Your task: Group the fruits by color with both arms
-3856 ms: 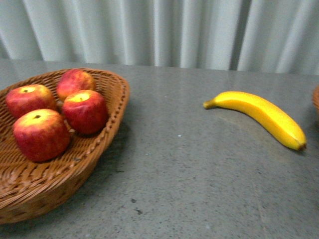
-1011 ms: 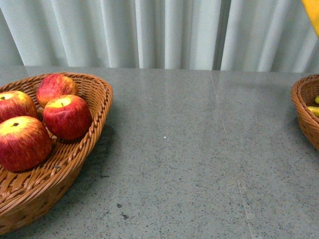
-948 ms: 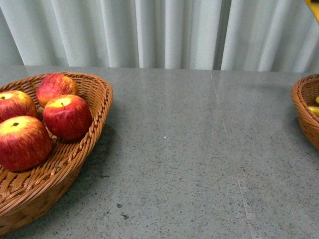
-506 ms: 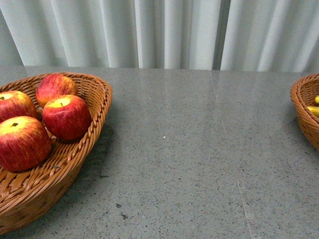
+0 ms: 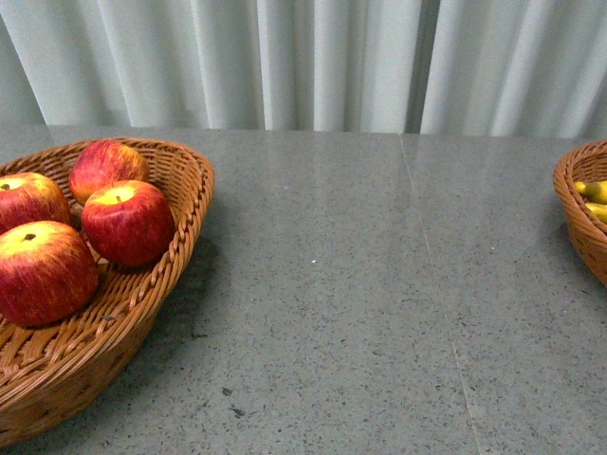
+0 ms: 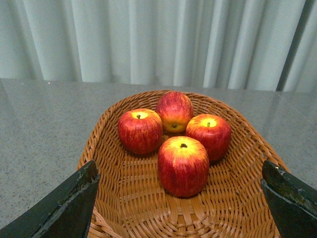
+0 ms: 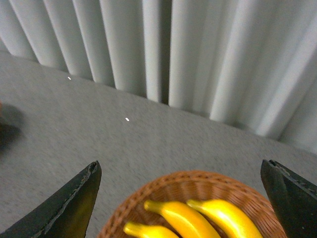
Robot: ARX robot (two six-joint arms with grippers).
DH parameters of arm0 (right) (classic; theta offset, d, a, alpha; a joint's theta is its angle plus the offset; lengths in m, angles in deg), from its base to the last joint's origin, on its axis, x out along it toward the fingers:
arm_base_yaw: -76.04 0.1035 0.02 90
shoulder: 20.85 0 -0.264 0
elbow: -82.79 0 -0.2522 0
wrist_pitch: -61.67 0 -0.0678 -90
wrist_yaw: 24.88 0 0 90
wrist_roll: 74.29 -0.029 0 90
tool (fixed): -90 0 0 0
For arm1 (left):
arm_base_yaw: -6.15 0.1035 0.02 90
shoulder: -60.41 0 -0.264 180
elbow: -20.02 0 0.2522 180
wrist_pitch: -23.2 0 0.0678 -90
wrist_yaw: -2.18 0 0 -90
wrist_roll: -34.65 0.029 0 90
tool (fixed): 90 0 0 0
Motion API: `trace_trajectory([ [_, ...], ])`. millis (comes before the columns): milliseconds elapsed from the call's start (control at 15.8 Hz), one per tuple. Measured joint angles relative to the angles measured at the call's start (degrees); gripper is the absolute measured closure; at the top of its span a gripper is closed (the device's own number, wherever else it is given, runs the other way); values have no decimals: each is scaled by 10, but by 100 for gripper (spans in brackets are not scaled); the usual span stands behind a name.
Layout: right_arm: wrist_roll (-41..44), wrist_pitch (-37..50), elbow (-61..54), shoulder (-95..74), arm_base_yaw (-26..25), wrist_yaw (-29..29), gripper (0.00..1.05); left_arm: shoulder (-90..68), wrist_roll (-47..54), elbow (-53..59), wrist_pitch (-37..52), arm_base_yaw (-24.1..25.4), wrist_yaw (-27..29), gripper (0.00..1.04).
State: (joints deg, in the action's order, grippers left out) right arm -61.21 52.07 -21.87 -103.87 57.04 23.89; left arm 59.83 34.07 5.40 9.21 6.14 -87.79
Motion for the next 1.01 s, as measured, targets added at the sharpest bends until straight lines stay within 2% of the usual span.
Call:
trace_trajectory([
  [253,-136,121,-111,142,13,-28,7,0,0,0,0,0,0,7],
  [316,-135,162,-183,207,36,102,19,0,0,0,0,0,0,7],
  [379,-135,168,-272,291,49,207,34,0,0,0,0,0,0,7],
  [442,-135,157,-325,343,47,247,43,0,0,0,0,0,0,7],
  [569,-135,119,-431,458,41,265,63,0,0,0,0,0,0,7],
  [758,-135,121,-498,545,75,294,89,0,0,0,0,0,0,7],
  [822,-134,123,-507,564,94,310,103,0,0,0,0,0,0,7],
  [1011,-133,111,-547,601,121,343,103,0,0,0,0,0,0,7],
])
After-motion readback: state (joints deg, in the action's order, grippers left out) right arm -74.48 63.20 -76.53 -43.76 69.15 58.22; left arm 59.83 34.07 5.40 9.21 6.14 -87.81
